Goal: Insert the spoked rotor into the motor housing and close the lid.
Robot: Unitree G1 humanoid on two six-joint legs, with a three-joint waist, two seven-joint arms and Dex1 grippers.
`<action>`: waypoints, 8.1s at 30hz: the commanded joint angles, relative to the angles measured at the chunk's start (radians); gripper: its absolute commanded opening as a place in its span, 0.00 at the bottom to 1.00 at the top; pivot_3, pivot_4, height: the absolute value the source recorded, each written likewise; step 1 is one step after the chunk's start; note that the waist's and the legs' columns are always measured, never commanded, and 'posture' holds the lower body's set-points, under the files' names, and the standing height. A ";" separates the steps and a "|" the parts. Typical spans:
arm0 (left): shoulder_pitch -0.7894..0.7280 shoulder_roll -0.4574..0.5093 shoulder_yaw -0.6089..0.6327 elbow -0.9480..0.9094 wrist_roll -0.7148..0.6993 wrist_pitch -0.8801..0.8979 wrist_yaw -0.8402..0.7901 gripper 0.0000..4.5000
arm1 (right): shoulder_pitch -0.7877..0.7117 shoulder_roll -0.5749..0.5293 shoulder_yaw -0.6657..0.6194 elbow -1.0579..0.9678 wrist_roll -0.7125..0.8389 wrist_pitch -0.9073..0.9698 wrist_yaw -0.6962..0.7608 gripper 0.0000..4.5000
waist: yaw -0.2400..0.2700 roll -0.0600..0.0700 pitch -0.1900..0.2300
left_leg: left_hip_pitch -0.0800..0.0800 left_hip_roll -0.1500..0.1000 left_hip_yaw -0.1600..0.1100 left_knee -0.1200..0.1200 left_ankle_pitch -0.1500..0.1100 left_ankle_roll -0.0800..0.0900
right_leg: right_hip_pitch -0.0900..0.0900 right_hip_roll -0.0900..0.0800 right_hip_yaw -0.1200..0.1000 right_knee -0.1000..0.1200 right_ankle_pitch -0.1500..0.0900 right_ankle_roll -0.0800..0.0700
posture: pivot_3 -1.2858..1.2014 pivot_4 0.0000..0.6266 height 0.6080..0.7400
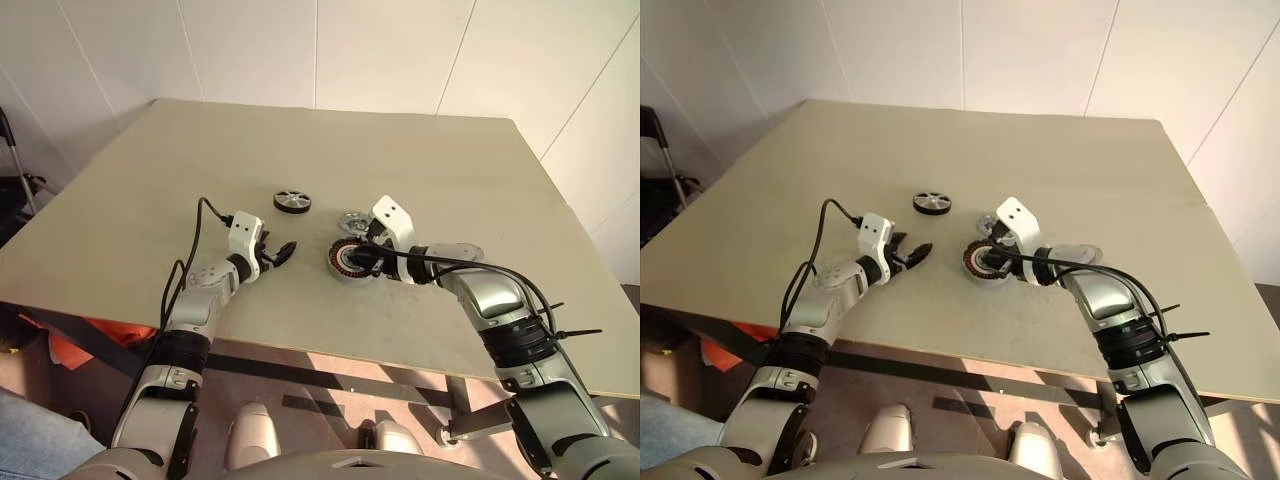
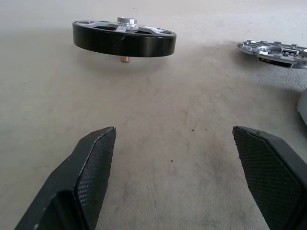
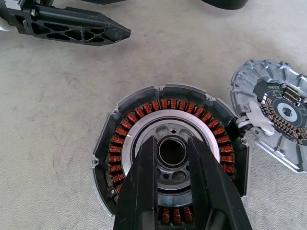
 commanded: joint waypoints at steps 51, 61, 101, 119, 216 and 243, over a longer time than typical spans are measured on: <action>-0.011 0.013 0.007 -0.008 0.021 -0.011 0.004 0.91 | -0.025 0.053 -0.009 0.083 -0.009 -0.047 -0.033 0.01 | -0.001 0.000 -0.001 | 0.005 0.000 0.000 0.001 0.000 0.000 | 0.005 0.000 0.000 0.001 0.000 0.000 | 0.52 0.00 1.00; -0.009 0.013 0.007 -0.008 0.021 -0.010 0.003 0.91 | -0.059 0.025 -0.051 -0.034 0.034 -0.001 -0.012 0.01 | -0.001 0.000 0.000 | 0.002 0.000 0.000 0.000 0.000 0.000 | 0.002 0.000 0.000 0.000 0.000 0.000 | 0.52 0.00 1.00; -0.002 0.015 0.005 -0.020 0.018 0.001 0.006 0.91 | 0.013 0.049 0.027 0.014 0.000 0.001 -0.063 0.01 | -0.001 0.000 -0.001 | 0.002 0.000 0.000 -0.001 0.000 -0.001 | 0.001 0.000 0.000 0.001 0.000 0.000 | 0.52 0.00 1.00; -0.010 0.016 0.007 -0.008 0.018 -0.002 0.011 0.91 | -0.095 0.022 -0.058 -0.102 0.053 0.038 -0.060 0.01 | -0.001 0.001 -0.001 | 0.003 0.000 0.000 -0.001 0.001 -0.001 | 0.002 0.000 0.001 0.001 0.000 0.000 | 0.52 0.00 1.00; -0.548 -0.161 0.560 0.735 -0.408 0.089 0.229 0.91 | -0.106 0.025 -0.118 -0.113 0.068 0.075 -0.120 0.01 | 0.007 -0.002 -0.002 | 0.001 -0.001 0.000 -0.001 0.003 -0.005 | 0.001 0.001 0.002 -0.001 0.000 0.000 | 0.52 0.00 1.00; -0.534 -0.132 0.657 0.703 -0.540 0.386 0.058 0.09 | -0.119 -0.139 -0.178 0.158 -0.062 -0.065 -0.236 0.00 | 0.028 -0.003 0.000 | 0.000 -0.002 -0.002 0.000 0.003 -0.006 | 0.003 -0.001 0.000 -0.001 0.000 0.000 | 0.52 0.00 1.00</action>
